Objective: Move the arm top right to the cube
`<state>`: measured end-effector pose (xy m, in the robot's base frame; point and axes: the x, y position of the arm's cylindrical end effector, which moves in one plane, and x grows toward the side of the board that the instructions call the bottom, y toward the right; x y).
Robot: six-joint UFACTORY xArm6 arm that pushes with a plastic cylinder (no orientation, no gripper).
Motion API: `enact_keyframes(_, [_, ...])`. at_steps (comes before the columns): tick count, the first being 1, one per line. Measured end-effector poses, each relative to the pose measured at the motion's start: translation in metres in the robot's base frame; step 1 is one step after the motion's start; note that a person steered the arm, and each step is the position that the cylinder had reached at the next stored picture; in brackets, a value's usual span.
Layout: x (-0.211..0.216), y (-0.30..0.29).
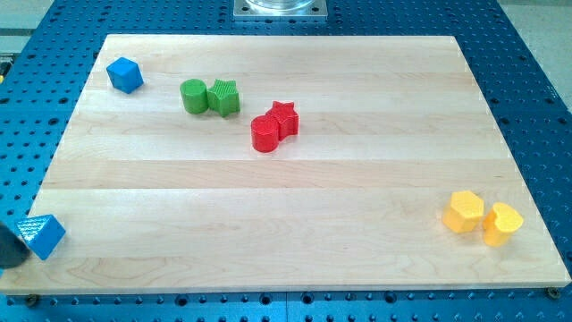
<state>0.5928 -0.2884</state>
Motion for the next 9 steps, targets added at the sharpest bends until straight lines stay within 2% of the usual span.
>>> enact_keyframes(1, [-0.007,0.049])
enact_keyframes(2, [-0.001,0.055])
enact_keyframes(4, [-0.022,0.193])
enact_keyframes(5, [-0.015,0.159])
enact_keyframes(6, [0.01,0.161])
enact_keyframes(7, [0.01,0.152])
enact_keyframes(8, [-0.016,0.157])
enact_keyframes(9, [-0.087,0.172])
